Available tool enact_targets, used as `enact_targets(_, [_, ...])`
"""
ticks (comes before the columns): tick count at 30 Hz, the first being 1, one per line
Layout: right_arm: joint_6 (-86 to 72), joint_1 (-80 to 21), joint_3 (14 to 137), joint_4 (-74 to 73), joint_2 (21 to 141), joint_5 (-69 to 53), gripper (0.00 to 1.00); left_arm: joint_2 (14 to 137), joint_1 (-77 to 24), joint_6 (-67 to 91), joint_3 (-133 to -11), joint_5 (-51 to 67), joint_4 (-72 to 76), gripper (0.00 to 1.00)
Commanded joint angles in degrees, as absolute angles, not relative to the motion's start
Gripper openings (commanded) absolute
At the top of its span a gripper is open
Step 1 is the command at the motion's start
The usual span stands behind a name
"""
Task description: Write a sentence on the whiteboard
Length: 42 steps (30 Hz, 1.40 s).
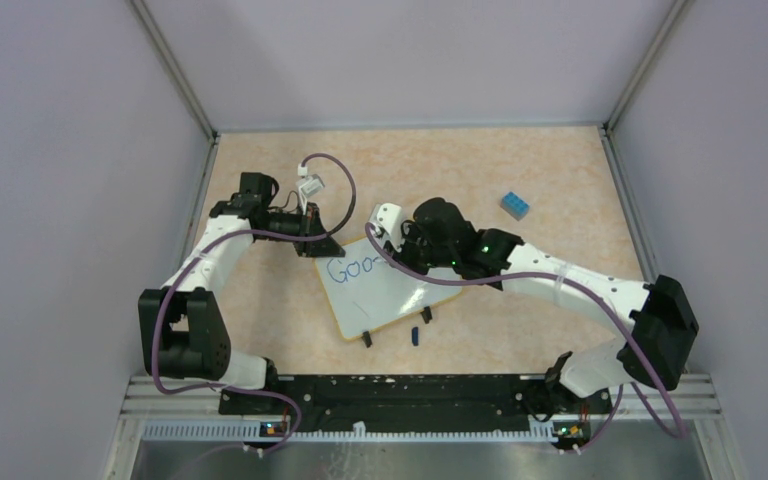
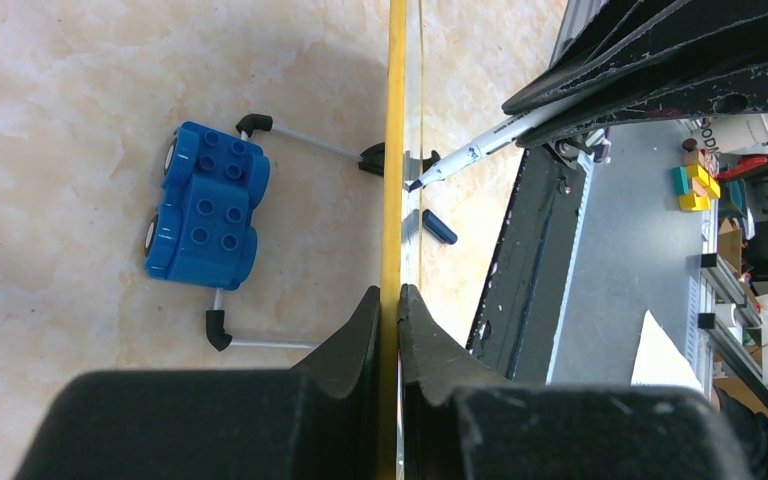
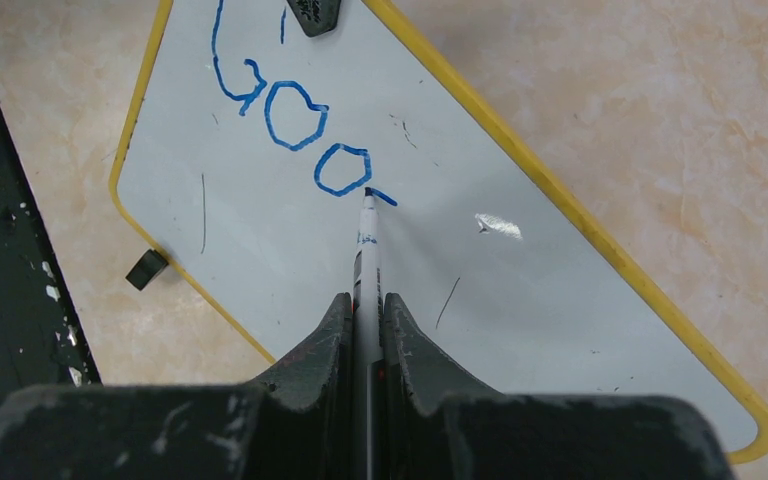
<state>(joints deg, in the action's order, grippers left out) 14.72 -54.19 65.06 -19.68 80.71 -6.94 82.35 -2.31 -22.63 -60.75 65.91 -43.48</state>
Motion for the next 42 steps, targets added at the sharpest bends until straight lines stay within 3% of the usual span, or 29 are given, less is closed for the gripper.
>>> enact_targets(1, [14.5, -53.8, 65.5, -18.7, 80.9, -6.1, 0.0, 81.7, -2.1, -23.4, -61.1, 63.2, -42.9, 0.0])
enact_targets(42, [15.1, -49.5, 67.9, -18.3, 79.8, -3.9, 0.0, 82.3, -2.1, -23.1, -61.4, 63.2, -42.9, 0.0])
